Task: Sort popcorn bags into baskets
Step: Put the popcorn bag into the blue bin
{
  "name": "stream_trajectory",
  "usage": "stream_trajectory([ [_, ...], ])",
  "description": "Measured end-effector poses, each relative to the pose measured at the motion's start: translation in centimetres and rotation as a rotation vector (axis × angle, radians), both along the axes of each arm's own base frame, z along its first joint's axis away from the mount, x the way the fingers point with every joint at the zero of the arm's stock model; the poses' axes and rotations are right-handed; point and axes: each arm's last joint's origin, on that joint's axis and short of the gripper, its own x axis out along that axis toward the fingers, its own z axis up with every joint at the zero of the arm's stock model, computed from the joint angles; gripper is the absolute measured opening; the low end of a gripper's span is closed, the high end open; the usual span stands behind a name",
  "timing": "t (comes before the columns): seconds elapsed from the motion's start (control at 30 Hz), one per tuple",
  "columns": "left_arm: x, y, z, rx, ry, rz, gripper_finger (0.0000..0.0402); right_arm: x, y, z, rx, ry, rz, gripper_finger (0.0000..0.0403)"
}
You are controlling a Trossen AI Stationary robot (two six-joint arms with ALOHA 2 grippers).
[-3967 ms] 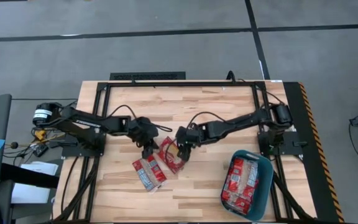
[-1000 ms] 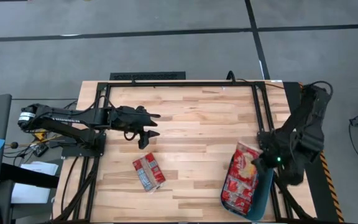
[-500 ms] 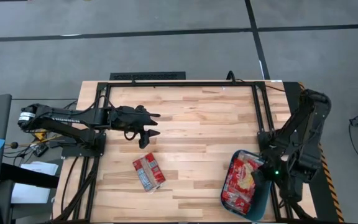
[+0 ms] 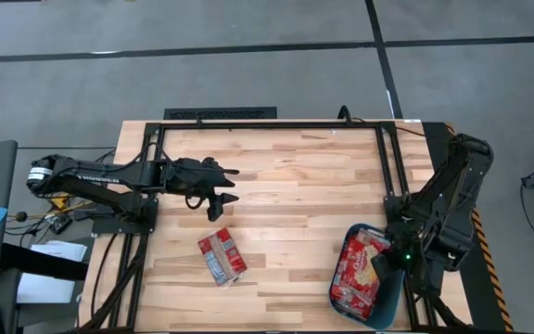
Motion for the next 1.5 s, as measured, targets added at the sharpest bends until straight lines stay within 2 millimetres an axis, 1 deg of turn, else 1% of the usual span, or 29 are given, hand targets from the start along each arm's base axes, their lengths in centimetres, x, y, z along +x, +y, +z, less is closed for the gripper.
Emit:
stream_trajectory([
  [0.13,0.0,0.1,-0.1,0.013,0.007,0.024,0.021,0.1,-0.3,-0.1,0.005,0.069,0.007,0.0125],
  [0.37,-0.2,0.1,-0.4,0.013,0.042,0.028,0.021,0.2,-0.7,-0.2,-0.021,0.098,0.015,0.0175],
  [0.5,-0.4,0.0,-0.6,-0.013,0.071,0.027,0.021,0.0,-0.9,-0.2,-0.031,0.139,0.018,0.0193],
  [0.63,-0.8,-0.1,-1.3,-0.044,0.154,-0.015,0.021,0.3,-1.1,0.0,-0.015,0.103,0.001,0.0202],
  [0.77,-1.8,-0.5,-3.2,-0.103,0.3,-0.015,0.021,1.5,-1.4,0.8,-0.004,0.008,0.004,0.0205],
  [0.93,-3.4,-1.9,-7.2,-0.226,0.446,-0.005,0.021,3.6,-1.9,1.0,-0.03,-0.058,0.07,0.0202],
  [1.03,-4.3,-2.7,-9.4,-0.3,0.491,0.031,0.021,4.9,-2.3,0.9,-0.07,-0.071,0.105,0.0198],
  [1.13,-4.9,-3.3,-11.1,-0.355,0.493,0.059,0.021,6.0,-2.7,0.7,-0.103,-0.09,0.142,0.0195],
  [1.3,-5.1,-4.3,-12.6,-0.412,0.416,0.041,0.021,7.8,-3.1,0.3,-0.146,-0.112,0.196,0.0195],
  [1.5,-5.4,-4.8,-13.0,-0.39,0.41,0.061,0.0212,9.2,-2.9,-0.2,-0.166,-0.126,0.226,0.02],
])
